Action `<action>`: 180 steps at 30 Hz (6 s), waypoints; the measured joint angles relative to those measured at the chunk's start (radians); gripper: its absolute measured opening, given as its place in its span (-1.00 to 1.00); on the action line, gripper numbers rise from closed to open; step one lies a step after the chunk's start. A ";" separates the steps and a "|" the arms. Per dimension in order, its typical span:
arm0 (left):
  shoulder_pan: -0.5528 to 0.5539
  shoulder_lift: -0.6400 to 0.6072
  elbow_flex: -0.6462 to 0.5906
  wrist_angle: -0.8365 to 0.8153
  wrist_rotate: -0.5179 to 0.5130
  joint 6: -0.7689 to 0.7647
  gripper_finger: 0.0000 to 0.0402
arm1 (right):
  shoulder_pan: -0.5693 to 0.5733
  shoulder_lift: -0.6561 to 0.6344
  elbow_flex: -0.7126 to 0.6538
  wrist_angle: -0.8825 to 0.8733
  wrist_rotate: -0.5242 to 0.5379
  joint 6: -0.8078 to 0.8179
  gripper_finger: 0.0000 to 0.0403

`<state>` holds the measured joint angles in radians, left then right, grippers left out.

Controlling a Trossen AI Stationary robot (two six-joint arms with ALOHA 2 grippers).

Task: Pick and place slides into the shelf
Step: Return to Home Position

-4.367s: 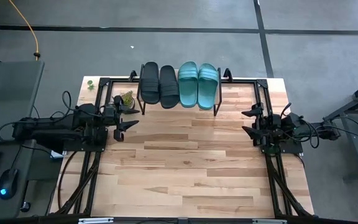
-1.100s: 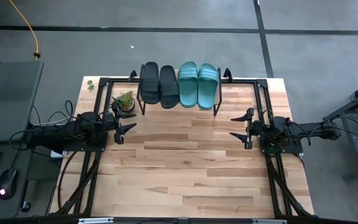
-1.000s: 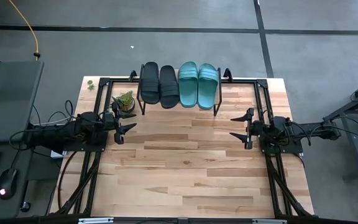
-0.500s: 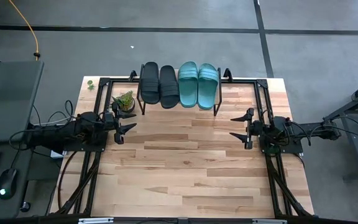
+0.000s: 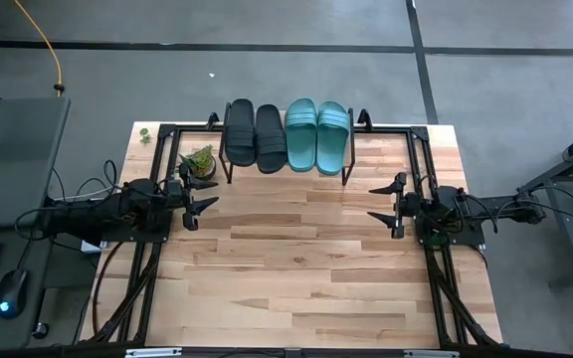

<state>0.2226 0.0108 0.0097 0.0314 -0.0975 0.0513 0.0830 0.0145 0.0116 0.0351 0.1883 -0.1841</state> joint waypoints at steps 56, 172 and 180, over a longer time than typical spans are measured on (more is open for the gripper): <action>0.000 0.000 0.000 0.008 0.000 0.012 -0.08 | 0.000 0.000 0.000 0.001 -0.003 0.082 -0.97; 0.000 0.053 0.000 -0.016 0.131 -0.158 -0.81 | 0.000 0.000 0.000 -0.001 -0.008 0.125 -1.00; 0.000 0.053 0.000 -0.016 0.131 -0.158 -0.81 | 0.000 0.000 0.000 -0.001 -0.008 0.125 -1.00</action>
<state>0.2222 0.0635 0.0097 0.0154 0.0334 -0.1066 0.0834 0.0143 0.0120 0.0346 0.1807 -0.0593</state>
